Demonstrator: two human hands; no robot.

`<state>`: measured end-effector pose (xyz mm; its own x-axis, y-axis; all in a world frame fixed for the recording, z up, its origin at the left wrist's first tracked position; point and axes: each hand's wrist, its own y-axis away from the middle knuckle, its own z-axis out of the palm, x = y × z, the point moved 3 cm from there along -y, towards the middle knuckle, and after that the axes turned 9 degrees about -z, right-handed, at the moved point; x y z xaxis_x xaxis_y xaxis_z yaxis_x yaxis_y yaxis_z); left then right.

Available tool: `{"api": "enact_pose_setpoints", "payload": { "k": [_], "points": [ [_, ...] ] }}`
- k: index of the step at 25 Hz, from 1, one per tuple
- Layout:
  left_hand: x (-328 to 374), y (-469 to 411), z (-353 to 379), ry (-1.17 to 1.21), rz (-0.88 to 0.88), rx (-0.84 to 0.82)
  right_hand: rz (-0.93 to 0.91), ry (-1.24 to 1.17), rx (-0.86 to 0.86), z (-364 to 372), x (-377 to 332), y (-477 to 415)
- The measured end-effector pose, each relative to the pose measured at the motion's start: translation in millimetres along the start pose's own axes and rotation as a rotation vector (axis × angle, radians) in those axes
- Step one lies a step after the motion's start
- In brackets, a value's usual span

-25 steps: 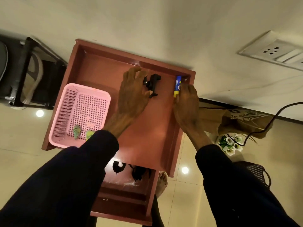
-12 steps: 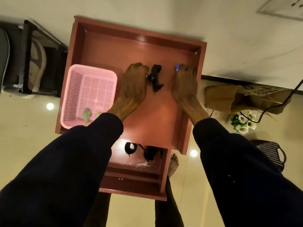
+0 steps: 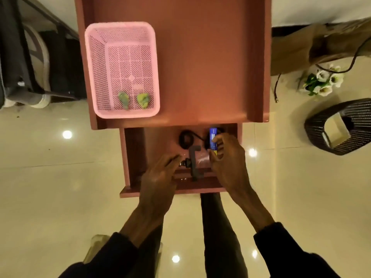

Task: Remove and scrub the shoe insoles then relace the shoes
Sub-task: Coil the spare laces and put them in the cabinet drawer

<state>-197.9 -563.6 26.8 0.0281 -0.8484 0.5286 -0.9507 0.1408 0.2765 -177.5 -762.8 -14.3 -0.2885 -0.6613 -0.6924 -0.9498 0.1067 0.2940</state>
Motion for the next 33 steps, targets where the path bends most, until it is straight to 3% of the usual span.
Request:
{"api": "enact_pose_setpoints", "payload": {
  "k": [4, 10, 15, 19, 24, 26, 29, 33],
  "points": [
    [-72.3, 17.0, 6.4, -0.079, -0.139, -0.091, 0.015, -0.016, -0.144, 69.4, -0.7, 35.7],
    [-117.6, -46.0, 31.3, -0.239, -0.079, -0.036, -0.161, 0.103, -0.216, 154.1, 0.0, -15.9],
    [-145.1, -59.6, 65.5, -0.154, -0.158, -0.088, -0.189, 0.256, -0.249, 181.4, -3.0, -36.6],
    [-149.1, -53.1, 61.4, -0.096, -0.095, -0.141, -0.2, 0.212, -0.23, 174.7, 4.5, -26.9],
    [-130.3, 3.8, 52.2, -0.057, 0.108, -0.045, -0.224, 0.231, -0.166, 128.8, 1.7, 10.5],
    [-118.0, 30.6, 58.5, -0.071, 0.157, -0.126, -0.216, 0.253, -0.166, 111.2, 1.1, 27.4],
    [-94.3, 48.4, 71.6, -0.223, 0.267, -0.191, -0.266, 0.335, -0.137, 90.9, 8.9, 44.2],
    [-70.1, 30.5, 82.9, -0.356, 0.309, -0.095, -0.336, 0.386, -0.003, 64.2, 13.5, 48.7]
  ]
}}
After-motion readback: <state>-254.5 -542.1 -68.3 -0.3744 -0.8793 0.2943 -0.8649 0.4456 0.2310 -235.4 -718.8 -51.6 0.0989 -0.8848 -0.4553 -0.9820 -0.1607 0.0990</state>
